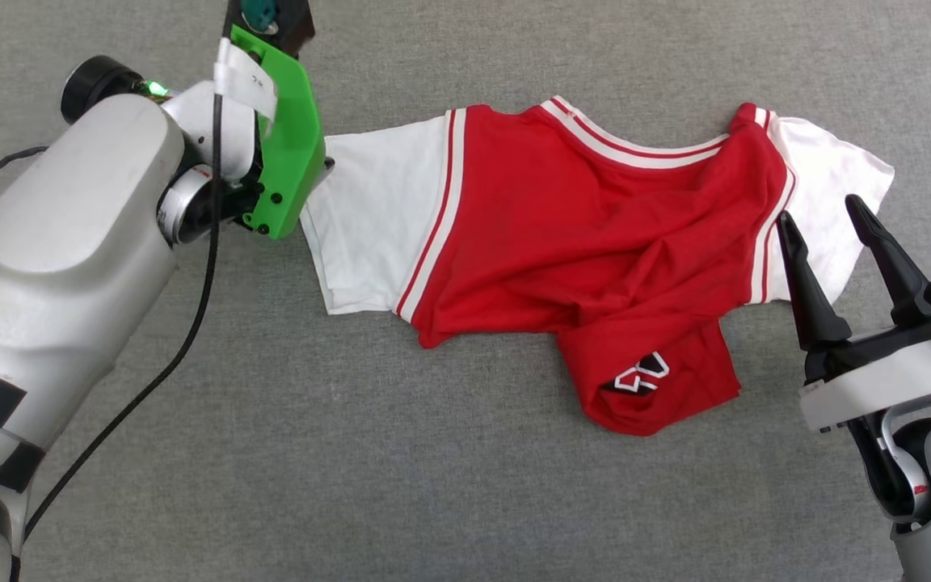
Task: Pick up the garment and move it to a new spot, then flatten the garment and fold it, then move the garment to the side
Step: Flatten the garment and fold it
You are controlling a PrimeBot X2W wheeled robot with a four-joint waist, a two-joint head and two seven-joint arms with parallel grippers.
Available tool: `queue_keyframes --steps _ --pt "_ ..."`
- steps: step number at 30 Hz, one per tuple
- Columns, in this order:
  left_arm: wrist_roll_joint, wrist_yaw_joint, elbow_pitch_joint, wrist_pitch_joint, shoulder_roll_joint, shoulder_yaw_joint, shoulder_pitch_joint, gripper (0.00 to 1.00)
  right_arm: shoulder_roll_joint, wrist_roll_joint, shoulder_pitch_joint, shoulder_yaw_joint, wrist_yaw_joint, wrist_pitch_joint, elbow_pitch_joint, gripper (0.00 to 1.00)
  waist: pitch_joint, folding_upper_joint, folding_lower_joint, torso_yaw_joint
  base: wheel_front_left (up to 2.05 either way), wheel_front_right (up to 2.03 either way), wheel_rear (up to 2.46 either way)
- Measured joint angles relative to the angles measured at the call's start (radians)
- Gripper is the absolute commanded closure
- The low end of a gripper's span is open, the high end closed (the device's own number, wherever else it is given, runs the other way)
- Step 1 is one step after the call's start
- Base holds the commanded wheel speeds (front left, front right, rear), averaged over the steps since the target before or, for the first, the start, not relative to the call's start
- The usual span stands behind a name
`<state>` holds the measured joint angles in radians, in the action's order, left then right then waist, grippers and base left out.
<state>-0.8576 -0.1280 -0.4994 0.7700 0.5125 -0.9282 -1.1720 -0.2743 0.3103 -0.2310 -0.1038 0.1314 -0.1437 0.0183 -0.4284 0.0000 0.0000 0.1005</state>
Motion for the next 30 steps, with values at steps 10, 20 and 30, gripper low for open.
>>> queue_keyframes --steps 10,20,30 --pt "-0.064 0.000 -0.090 0.000 0.026 -0.137 -0.023 0.00 -0.008 0.001 -0.019 -0.011 0.000 -0.008 -0.014 0.00 -0.052 0.0000 0.0000 0.042 0.00 0.00 0.00" --pt "-0.123 -0.001 -0.076 -0.209 0.052 -0.203 -0.037 1.00 -0.018 0.001 -0.026 0.045 0.000 -0.019 -0.027 0.00 -0.029 0.0000 0.0000 0.031 0.00 0.00 0.00" --pt "-0.166 0.002 0.029 -0.458 0.203 -0.155 0.052 1.00 -0.141 0.000 -0.081 0.161 0.000 0.092 0.050 0.00 0.039 0.0000 0.0000 -0.014 0.00 0.00 0.00"
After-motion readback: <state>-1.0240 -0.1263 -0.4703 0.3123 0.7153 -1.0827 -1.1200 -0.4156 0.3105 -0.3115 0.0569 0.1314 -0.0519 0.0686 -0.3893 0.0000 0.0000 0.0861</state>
